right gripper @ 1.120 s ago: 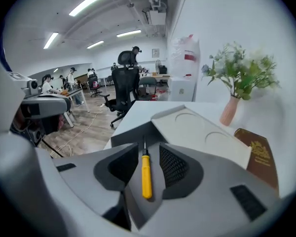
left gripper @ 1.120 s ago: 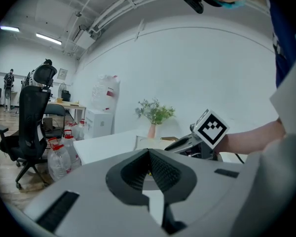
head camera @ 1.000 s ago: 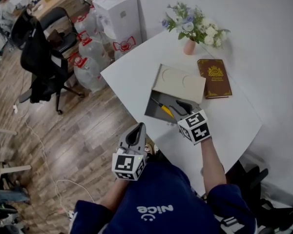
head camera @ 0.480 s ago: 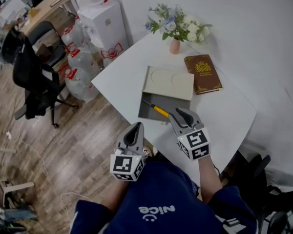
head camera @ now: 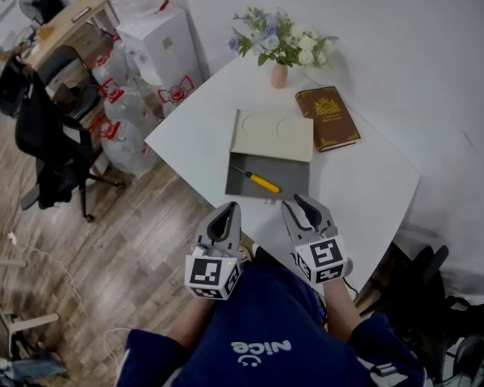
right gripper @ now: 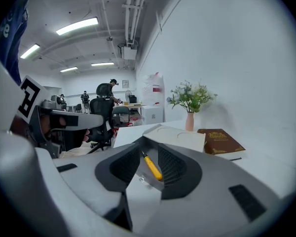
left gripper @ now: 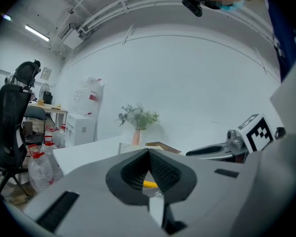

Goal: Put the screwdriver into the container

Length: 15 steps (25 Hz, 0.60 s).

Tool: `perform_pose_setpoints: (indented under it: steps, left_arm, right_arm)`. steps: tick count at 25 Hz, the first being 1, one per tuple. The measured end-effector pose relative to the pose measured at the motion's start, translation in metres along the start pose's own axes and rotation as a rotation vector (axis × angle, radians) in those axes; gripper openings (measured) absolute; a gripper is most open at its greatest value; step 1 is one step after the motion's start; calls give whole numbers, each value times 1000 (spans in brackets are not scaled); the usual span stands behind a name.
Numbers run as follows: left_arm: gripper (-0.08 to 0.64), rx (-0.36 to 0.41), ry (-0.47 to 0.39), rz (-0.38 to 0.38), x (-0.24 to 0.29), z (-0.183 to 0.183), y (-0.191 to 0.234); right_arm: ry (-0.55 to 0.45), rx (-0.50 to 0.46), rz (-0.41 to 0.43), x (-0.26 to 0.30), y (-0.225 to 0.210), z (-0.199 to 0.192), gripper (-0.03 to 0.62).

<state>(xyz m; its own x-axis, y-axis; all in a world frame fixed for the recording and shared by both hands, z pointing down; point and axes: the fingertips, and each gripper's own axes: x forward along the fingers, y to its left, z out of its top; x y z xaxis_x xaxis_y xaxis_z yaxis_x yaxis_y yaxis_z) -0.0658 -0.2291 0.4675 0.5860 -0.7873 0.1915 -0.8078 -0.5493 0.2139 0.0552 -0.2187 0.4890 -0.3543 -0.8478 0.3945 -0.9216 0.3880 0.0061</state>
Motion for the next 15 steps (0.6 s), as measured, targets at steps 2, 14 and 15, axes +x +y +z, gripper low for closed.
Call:
perform_pose_setpoints:
  steps: [2, 14, 15]
  left_arm:
    - [15, 4, -6, -7, -1, -3, -1]
    - [15, -3, -12, -11, -12, -15, 5]
    - [14, -3, -14, -11, -12, -16, 4]
  right_arm:
    - [11, 3, -8, -3, 5, -10, 130]
    - [9, -55, -41, -12, 18, -18, 119]
    - [7, -64, -47, -13, 18, -18, 105]
